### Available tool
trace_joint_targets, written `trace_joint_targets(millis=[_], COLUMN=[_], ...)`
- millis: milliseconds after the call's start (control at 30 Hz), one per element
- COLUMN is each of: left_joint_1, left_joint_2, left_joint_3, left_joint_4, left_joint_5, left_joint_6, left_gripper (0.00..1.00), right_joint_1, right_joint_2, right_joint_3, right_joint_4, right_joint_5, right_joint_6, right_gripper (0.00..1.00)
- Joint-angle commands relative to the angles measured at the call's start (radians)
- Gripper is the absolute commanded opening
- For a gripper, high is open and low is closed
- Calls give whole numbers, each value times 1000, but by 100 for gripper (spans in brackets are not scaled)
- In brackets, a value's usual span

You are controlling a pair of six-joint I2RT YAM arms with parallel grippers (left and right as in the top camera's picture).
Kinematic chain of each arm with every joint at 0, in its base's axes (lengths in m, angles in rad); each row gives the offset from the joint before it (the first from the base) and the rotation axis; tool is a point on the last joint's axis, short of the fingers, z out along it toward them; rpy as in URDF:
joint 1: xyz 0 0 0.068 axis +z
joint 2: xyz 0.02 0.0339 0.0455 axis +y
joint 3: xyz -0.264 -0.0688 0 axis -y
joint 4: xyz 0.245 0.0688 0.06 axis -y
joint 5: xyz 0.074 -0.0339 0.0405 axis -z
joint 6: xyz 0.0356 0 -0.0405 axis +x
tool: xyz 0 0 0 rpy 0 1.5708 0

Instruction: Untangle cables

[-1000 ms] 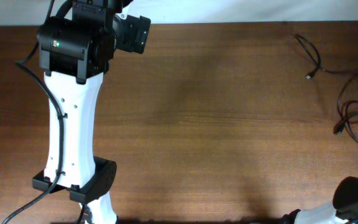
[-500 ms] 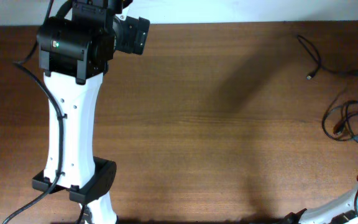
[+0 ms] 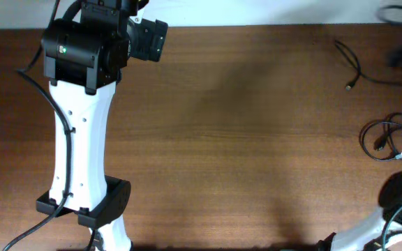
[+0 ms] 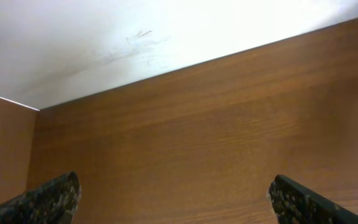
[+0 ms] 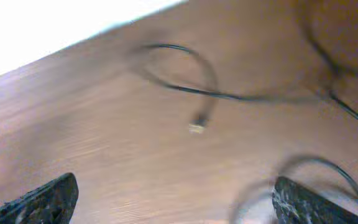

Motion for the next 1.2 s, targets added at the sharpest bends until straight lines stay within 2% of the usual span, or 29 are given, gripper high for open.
trace_joint_targets(millis=[0,67,100,233,367,433,533,633,800,833,967,1067,1167], left_joint_1=[-1,-1,-1,-2,-1,-2,-1,-1,-1,-1,-1,-1,-1], left_joint_2=[-27,-27,-27,-27,-27,-27,-27,-27,-27,-27,-27,-27,-26], left_joint_3=[16,16,16,16,16,16,16,16,16,16,16,16,16], left_joint_4=[0,0,0,-1,-1,-1,-1,-1,-2,-8,-27,-27,-27], left_joint_5=[-10,-10,-10,-10,-10,-10,-10,-10,-10,-10,-10,-10,-10], left_joint_6=[2,2,2,2,2,2,2,2,2,2,2,2,2], left_gripper=[99,99,99,99,99,99,99,99,99,99,99,99,99], right_joint_1=[183,296,354,450,462,461,460,460,482,496,499,499,499], right_joint_2=[-170,-252,-295,-410,-419,-416,-413,-414,-469,-537,-898,-1102,-1326], right_joint_3=[16,16,16,16,16,16,15,16,-24,-113,-732,-1057,-1329], right_joint_4=[-9,-7,-14,-22,-37,-43,-202,-71,5,69,604,809,925], right_joint_5=[5,3,3,0,-1,45,55,44,-5,-4,-4,-4,-10], right_joint_6=[-186,-199,-278,-293,-233,-272,-274,-283,-319,-350,-349,-349,-341], right_gripper=[99,99,99,99,99,99,99,99,99,99,99,99,99])
